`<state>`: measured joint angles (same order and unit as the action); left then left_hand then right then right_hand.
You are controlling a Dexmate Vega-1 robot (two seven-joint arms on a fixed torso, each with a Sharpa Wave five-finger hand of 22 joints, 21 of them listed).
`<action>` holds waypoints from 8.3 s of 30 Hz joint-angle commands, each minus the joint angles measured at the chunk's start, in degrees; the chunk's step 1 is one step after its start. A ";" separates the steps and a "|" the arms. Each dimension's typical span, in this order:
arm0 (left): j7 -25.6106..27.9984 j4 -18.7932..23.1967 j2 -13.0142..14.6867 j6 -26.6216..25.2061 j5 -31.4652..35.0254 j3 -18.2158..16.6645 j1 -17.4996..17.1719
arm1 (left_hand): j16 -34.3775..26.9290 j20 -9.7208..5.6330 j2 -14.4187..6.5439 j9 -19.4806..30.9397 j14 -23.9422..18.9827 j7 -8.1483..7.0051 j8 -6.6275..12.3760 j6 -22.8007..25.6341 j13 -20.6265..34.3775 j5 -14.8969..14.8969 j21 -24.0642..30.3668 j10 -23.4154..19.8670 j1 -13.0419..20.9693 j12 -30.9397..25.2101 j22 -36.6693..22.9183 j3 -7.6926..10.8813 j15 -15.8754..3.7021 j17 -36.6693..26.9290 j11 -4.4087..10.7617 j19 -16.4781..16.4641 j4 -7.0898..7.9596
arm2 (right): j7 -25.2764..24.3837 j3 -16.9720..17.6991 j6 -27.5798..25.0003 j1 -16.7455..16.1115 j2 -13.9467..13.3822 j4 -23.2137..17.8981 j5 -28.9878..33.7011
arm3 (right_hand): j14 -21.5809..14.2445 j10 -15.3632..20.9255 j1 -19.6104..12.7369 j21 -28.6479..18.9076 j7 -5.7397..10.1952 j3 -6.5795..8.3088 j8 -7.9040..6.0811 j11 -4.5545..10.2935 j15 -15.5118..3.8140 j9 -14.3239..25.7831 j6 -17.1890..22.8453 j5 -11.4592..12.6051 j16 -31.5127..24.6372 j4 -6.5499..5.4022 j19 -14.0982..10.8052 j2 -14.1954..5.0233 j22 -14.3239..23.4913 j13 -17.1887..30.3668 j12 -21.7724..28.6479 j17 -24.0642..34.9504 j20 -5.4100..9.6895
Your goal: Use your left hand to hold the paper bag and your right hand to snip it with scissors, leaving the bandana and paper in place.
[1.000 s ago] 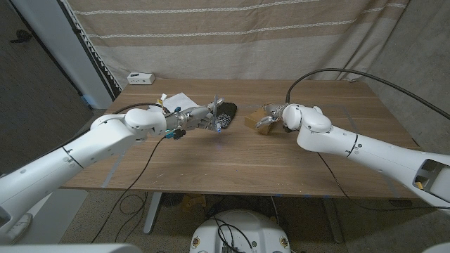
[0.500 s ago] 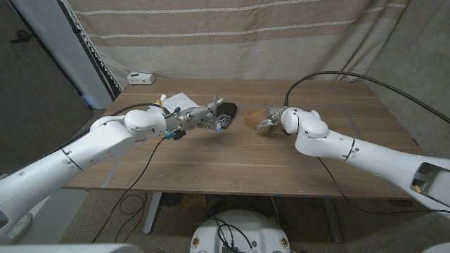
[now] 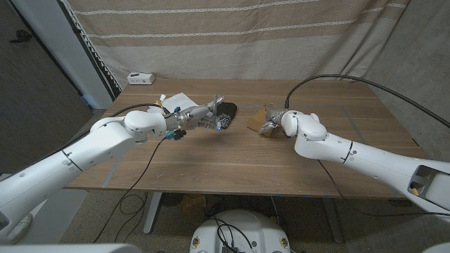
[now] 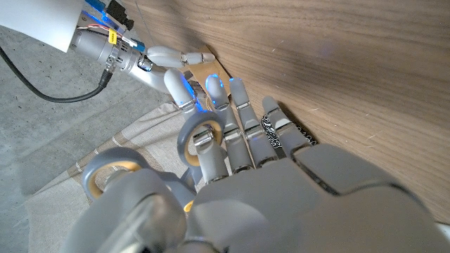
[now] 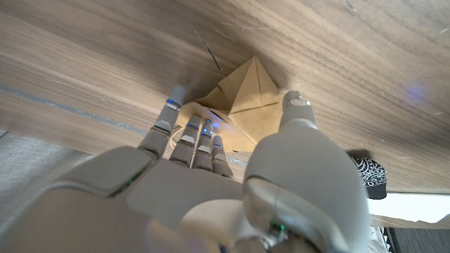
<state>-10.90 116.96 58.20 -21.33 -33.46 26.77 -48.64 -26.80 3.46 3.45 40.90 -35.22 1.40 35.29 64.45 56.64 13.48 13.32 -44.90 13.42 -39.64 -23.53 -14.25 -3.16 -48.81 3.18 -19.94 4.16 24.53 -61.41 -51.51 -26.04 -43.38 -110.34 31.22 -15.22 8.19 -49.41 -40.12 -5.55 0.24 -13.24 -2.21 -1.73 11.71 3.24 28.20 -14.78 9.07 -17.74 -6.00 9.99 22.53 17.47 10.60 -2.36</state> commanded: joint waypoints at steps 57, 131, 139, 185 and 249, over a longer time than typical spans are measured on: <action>-0.36 1.16 -0.17 -1.67 0.62 0.54 1.42 | -2.19 -0.61 5.53 2.03 -0.26 10.29 0.92 11.31 0.26 1.72 0.06 -0.86 -5.32 -0.85 -0.54 -5.41 -1.12 0.66 0.21 -0.51 -6.28 | -36.67 12.89 18.95 -11.47 1.86 7.49 6.85 | -36.91 41.70 -20.80 -30.23 12.47 16.04 -1.79 10.52 -11.70 0.30 42.59 -15.86 -22.10 -11.60 -11.41 -5.73 6.66 -8.52 9.09 10.69 14.10; -9.24 -0.69 -3.21 -5.77 0.74 6.37 9.56 | -3.84 -0.49 5.38 2.36 0.31 10.32 0.54 11.91 0.39 3.18 -0.12 -0.88 -4.67 -1.31 -0.53 -5.38 -1.13 1.58 0.39 -0.36 -6.76 | -66.08 9.13 71.69 5.60 5.03 47.96 15.74 | -37.99 23.95 -29.74 -45.52 17.26 38.22 -0.57 13.11 -11.52 7.90 44.63 -16.41 -22.96 -16.02 -3.87 -6.80 3.61 8.55 8.87 14.32 14.24; -10.65 -0.30 -3.07 -7.12 1.44 7.31 11.12 | -4.02 -0.46 5.38 2.44 0.38 10.27 0.53 11.95 0.22 3.25 -0.17 -0.70 -4.70 -1.18 -0.49 -5.38 -1.15 1.66 0.19 -0.31 -6.77 | -64.84 7.90 75.28 7.88 2.28 47.38 18.79 | -37.69 23.58 -30.11 -45.78 17.21 38.06 -0.61 13.42 -11.52 7.92 45.58 -16.70 -22.84 -15.93 -3.27 -6.69 3.43 9.27 8.95 14.18 14.25; -21.63 -7.19 -9.09 -6.98 7.14 14.99 20.63 | -4.98 -0.58 5.64 2.96 0.74 10.33 0.53 12.24 0.11 3.17 -0.13 -0.94 -4.91 -1.47 -0.63 -5.46 -1.24 2.37 0.31 -0.19 -7.04 | -64.55 10.52 78.49 5.17 -1.79 43.16 20.62 | -37.04 24.24 -31.18 -46.56 16.59 37.66 -0.44 13.55 -11.55 8.66 46.45 -16.98 -22.64 -15.78 -2.03 -6.66 2.87 11.32 9.83 13.94 14.27; -20.79 -12.31 -12.58 -3.69 7.55 15.68 20.48 | -6.66 -0.94 2.92 2.97 0.82 10.25 0.15 12.54 -0.24 4.94 0.14 -1.48 -3.21 -1.88 -0.91 -4.20 -1.60 3.36 0.68 -0.54 -7.30 | -63.20 13.69 77.57 1.91 -3.07 37.08 22.61 | -36.69 25.45 -31.96 -47.30 15.81 37.09 -0.43 13.56 -11.58 9.69 47.03 -16.93 -22.12 -15.54 -1.30 -6.57 2.42 12.72 10.72 13.47 14.34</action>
<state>-31.99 105.47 46.22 -25.45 -26.36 42.21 -28.29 -33.07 2.93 6.85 43.77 -34.40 0.37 35.20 65.49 56.45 17.84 13.32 -45.82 10.02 -41.17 -24.33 -12.98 -3.37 -45.36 3.88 -20.48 2.88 -39.29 -48.20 26.00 -23.81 -46.49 -72.73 54.24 -52.16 33.08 -76.20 -87.14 8.30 36.27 -13.52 11.25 -7.05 21.27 47.72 11.08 -37.05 -7.06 -19.02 -7.23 12.24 34.93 27.57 23.89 2.44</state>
